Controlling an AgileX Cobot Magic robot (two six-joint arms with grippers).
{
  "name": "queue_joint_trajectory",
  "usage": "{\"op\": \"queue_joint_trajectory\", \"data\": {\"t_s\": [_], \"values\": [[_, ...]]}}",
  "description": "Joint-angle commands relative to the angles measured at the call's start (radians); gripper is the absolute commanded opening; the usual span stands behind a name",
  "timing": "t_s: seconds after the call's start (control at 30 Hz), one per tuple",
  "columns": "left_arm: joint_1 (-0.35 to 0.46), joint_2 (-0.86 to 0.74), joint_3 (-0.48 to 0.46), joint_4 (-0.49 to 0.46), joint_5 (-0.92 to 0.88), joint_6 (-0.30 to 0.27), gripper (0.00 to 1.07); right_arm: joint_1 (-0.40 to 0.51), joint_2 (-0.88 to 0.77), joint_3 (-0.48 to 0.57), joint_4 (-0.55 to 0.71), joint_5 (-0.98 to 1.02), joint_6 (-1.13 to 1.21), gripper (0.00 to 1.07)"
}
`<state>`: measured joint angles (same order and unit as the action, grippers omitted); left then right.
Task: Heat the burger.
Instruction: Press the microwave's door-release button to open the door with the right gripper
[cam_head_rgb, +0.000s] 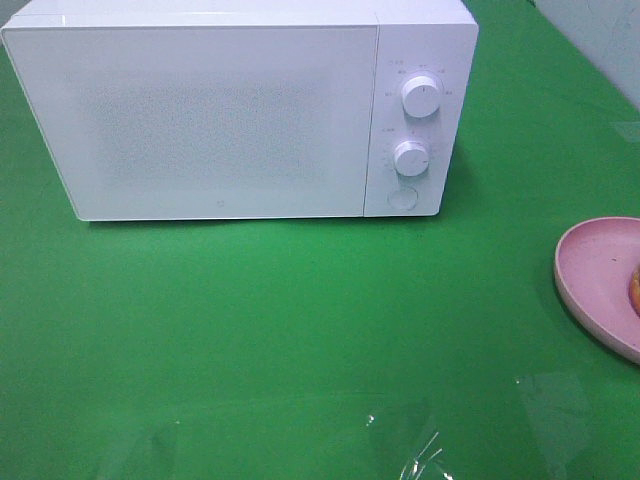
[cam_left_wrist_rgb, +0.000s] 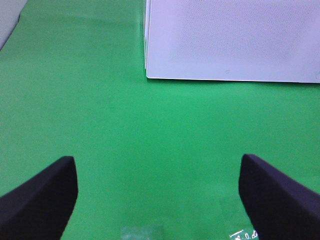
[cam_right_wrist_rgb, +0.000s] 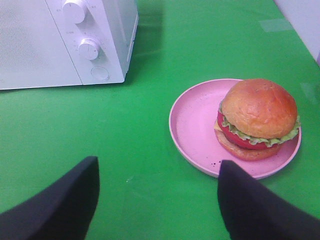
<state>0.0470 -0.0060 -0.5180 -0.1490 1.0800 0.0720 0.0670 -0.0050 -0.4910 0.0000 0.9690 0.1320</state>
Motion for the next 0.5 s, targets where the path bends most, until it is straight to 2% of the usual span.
{"op": "queue_joint_trajectory", "data": {"t_s": [0.03,0.5], "values": [[0.003,-0.021,0.003,-0.003,-0.011,-0.004,0.80,-0.003,-0.025,0.002,0.006,-0.011,-0.004,0.66],[0.003,-0.021,0.003,-0.003,-0.011,-0.004,0.80,-0.003,-0.025,-0.003,0.006,-0.015,-0.004,0.68]]}}
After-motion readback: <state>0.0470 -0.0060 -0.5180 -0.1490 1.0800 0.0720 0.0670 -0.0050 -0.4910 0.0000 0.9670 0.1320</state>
